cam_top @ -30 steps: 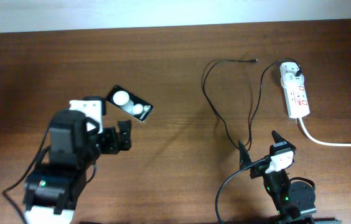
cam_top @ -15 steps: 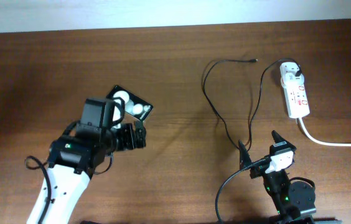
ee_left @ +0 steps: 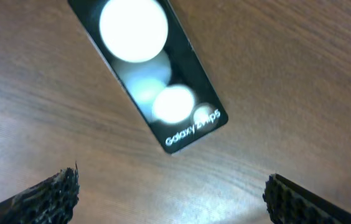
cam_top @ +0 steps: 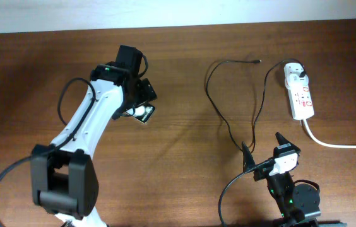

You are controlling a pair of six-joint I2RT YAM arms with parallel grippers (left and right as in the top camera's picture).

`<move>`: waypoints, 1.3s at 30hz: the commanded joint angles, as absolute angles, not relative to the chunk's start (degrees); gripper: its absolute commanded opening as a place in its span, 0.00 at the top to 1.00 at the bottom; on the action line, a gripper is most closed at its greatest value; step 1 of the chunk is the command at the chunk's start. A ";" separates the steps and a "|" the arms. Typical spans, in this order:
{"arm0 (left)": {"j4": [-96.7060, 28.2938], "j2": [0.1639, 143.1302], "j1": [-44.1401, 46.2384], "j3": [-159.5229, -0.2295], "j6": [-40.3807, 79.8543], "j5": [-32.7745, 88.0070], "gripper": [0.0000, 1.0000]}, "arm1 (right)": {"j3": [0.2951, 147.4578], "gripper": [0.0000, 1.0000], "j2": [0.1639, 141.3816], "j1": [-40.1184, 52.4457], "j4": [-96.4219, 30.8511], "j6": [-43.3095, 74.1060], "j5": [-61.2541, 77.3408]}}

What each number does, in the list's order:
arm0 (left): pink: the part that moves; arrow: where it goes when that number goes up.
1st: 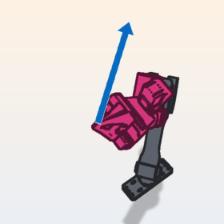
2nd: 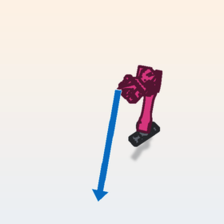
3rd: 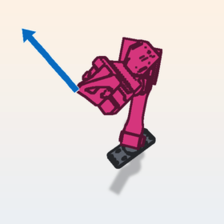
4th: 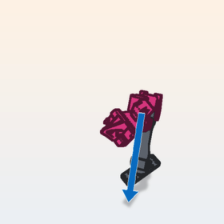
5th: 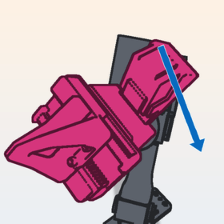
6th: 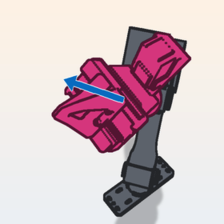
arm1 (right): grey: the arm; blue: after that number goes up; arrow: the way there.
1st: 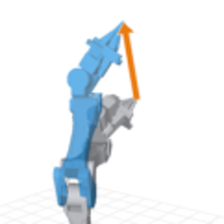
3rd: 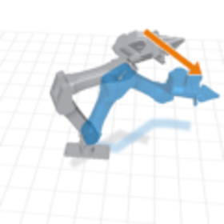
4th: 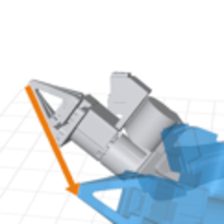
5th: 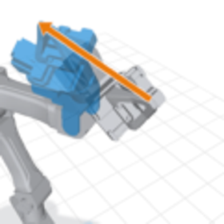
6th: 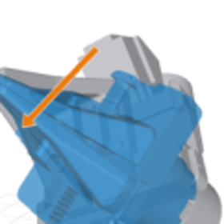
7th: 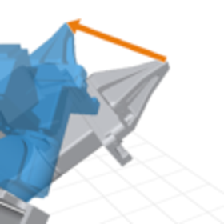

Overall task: Plug charger to phone and switch on socket
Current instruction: 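Move the left gripper to the black phone and grasp it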

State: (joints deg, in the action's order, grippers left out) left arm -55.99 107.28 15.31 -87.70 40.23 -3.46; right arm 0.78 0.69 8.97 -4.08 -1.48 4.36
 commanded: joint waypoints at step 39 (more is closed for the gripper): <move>-51.64 135.68 14.70 -88.47 56.29 -5.69 0.15 | 0.32 0.01 0.25 8.60 -4.21 -1.28 3.90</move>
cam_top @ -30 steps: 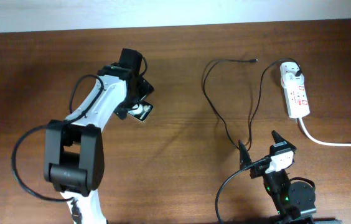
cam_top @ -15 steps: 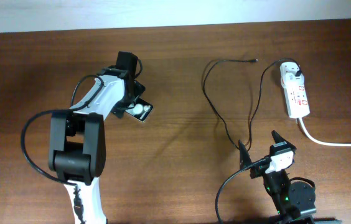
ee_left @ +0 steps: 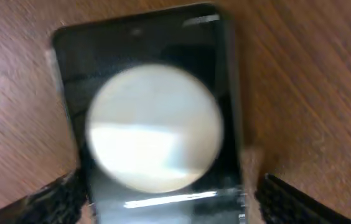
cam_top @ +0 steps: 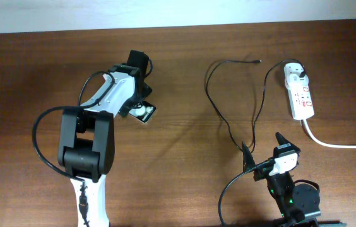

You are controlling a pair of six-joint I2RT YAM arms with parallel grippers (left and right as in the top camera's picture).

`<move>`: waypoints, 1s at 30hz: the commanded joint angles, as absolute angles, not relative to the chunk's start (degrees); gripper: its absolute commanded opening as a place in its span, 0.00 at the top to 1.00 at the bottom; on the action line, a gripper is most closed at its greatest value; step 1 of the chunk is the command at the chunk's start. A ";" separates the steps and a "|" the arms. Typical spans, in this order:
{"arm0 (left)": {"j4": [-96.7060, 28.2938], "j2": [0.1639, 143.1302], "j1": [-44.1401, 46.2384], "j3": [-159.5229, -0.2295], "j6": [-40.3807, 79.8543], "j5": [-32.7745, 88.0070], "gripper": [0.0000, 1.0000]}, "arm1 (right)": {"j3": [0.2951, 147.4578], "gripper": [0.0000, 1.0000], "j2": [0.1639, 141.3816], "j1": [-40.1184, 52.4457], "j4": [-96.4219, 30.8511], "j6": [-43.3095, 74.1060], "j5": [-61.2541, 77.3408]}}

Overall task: Plug charger to phone and switch on socket
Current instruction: 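Move the left gripper to the black phone and grasp it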

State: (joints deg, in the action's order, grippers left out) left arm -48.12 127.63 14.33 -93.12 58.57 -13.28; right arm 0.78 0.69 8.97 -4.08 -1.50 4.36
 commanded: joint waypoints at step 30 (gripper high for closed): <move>-55.46 124.77 14.74 -90.41 30.57 -1.26 0.38 | 0.32 0.01 0.25 8.60 -4.21 -1.28 3.90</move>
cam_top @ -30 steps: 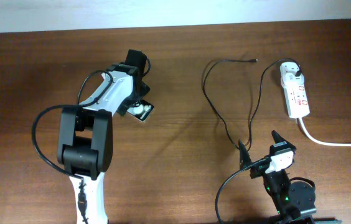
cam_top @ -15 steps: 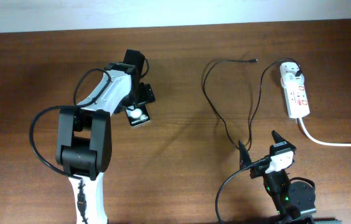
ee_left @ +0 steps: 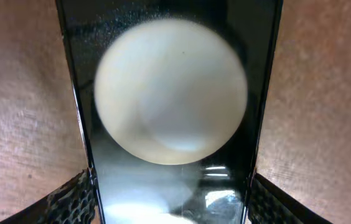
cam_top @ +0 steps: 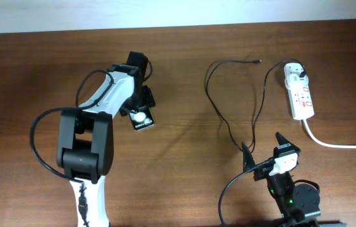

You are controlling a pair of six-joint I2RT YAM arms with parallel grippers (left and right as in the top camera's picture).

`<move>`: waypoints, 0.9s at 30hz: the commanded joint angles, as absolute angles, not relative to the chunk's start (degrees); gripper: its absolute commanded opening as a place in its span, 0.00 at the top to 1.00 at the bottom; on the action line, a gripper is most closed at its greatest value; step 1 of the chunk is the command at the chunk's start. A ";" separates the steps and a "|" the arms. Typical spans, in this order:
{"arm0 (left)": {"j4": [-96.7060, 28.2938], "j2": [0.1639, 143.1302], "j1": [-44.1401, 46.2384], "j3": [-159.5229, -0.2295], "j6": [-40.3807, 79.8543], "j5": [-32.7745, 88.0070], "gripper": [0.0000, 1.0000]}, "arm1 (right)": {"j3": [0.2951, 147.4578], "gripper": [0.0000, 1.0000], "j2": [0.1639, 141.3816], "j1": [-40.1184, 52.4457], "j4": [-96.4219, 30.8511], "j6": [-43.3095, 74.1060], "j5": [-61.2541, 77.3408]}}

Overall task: Plug charger to phone and switch on socket
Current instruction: 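Move the left gripper to the black phone and grasp it, then lift the phone with the left gripper and tilt it upright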

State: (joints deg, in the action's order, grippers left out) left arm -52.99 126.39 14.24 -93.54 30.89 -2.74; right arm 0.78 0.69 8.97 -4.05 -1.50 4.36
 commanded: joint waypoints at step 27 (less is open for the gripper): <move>-77.30 90.76 14.76 -90.43 30.17 13.17 0.36 | 0.32 0.01 0.32 8.60 -4.21 -1.28 3.90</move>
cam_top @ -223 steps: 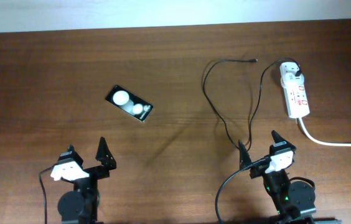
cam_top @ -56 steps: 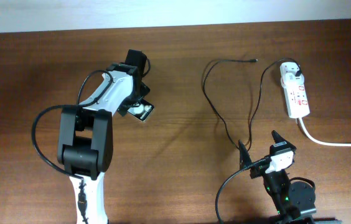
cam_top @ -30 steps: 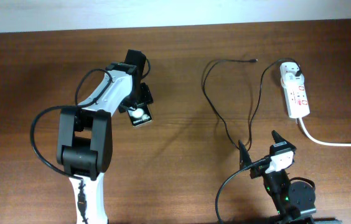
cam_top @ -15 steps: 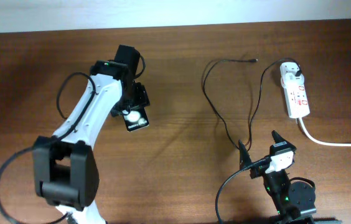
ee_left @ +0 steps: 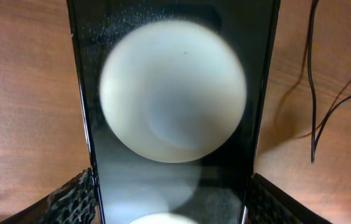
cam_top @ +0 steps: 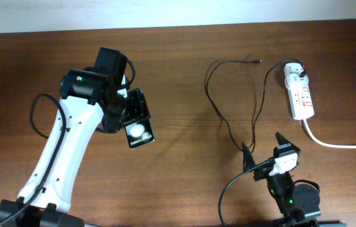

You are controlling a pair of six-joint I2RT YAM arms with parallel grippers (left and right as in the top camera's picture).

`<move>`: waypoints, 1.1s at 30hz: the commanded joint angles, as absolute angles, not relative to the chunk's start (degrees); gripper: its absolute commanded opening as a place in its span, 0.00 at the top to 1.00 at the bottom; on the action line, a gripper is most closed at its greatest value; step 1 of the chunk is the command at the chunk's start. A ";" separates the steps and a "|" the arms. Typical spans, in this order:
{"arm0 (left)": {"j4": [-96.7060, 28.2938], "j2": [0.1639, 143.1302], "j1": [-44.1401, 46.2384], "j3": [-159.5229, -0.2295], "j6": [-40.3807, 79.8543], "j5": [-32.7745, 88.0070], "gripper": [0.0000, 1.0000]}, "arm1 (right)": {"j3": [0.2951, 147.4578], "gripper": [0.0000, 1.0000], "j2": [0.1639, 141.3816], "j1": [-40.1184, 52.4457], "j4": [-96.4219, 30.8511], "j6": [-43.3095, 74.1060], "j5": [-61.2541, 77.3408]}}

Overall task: Plug charger to phone and switch on socket
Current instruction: 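Lift the phone with the left gripper and tilt it upright, then reach the right gripper to the black cable and grasp its USB-C end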

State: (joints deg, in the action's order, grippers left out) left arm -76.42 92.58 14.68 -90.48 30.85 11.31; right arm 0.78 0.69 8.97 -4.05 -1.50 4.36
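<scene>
My left gripper [cam_top: 122,108] is shut on a black phone [cam_top: 137,126], whose glossy screen [ee_left: 172,93] fills the left wrist view and mirrors a round lamp. The phone is lifted off the table and casts a shadow to its right. The thin black charger cable [cam_top: 228,94] loops across the wood at centre right, its free plug tip [cam_top: 256,61] lying near the back, and part of the cable [ee_left: 315,93] shows at the right in the wrist view. A white socket strip [cam_top: 300,93] lies at the far right. My right gripper [cam_top: 263,151] rests at the front with its jaws apart, empty.
A white mains lead [cam_top: 336,144] runs from the socket strip off the right edge. The brown wooden table [cam_top: 184,189] ends at a pale wall along the back.
My left arm has drawn back toward the left with the phone still gripped. The phone is now raised above the wood, a little nearer the front. The right arm has not moved.
At first my left gripper hung open above the phone lying on the table. It then stood low with its fingers either side of the phone, then was shut on it. Now the phone is held clear of the table.
</scene>
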 commanded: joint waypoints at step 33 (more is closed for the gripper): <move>-69.91 90.78 14.76 -90.41 48.34 21.61 0.36 | 0.32 0.01 0.32 8.60 -2.79 68.42 46.02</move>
